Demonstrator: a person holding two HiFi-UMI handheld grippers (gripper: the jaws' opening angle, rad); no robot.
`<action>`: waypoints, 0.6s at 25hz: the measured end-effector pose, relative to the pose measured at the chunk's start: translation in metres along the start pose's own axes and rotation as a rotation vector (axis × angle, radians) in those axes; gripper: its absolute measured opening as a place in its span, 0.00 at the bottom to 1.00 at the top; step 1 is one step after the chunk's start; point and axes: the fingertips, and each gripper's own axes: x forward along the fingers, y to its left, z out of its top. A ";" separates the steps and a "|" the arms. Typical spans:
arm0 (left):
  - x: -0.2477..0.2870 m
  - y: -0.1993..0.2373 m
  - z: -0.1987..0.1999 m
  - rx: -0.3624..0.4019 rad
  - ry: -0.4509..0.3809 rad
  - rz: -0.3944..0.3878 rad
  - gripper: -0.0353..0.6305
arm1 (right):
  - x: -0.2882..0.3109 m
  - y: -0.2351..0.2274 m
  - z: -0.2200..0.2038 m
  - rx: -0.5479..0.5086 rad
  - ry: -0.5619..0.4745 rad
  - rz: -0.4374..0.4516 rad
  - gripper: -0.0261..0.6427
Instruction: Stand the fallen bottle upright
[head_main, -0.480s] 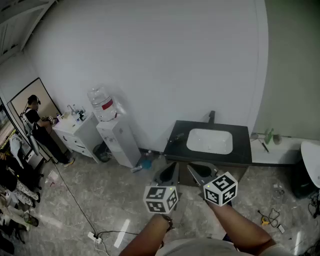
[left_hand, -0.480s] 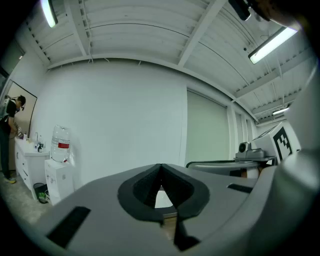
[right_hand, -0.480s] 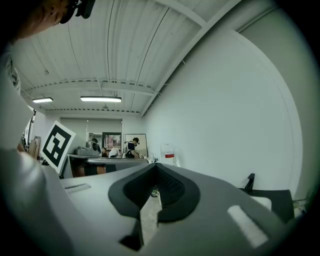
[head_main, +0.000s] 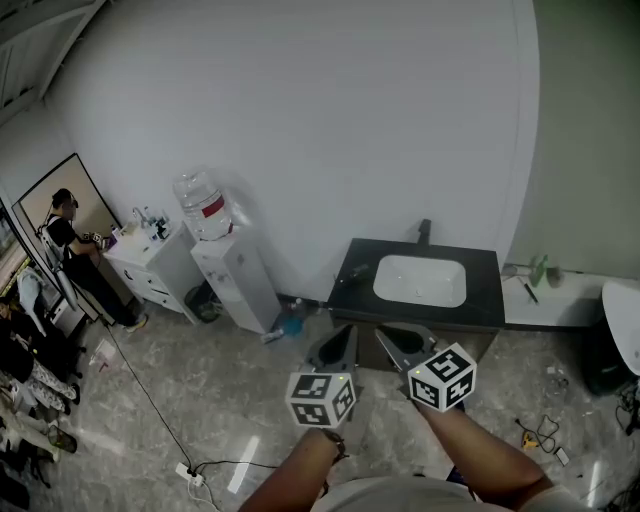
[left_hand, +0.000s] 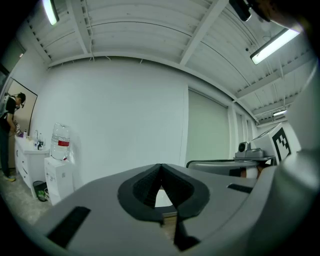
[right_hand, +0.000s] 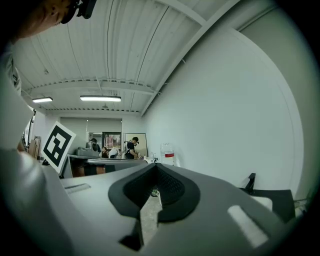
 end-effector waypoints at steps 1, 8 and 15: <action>0.000 0.002 -0.001 -0.002 0.002 -0.003 0.06 | 0.002 0.000 0.000 0.002 -0.002 -0.001 0.04; 0.002 0.037 -0.008 -0.013 0.024 -0.034 0.06 | 0.031 0.007 -0.016 0.029 0.014 -0.044 0.04; 0.005 0.079 -0.016 -0.009 0.044 -0.067 0.06 | 0.070 0.012 -0.032 0.059 0.019 -0.095 0.05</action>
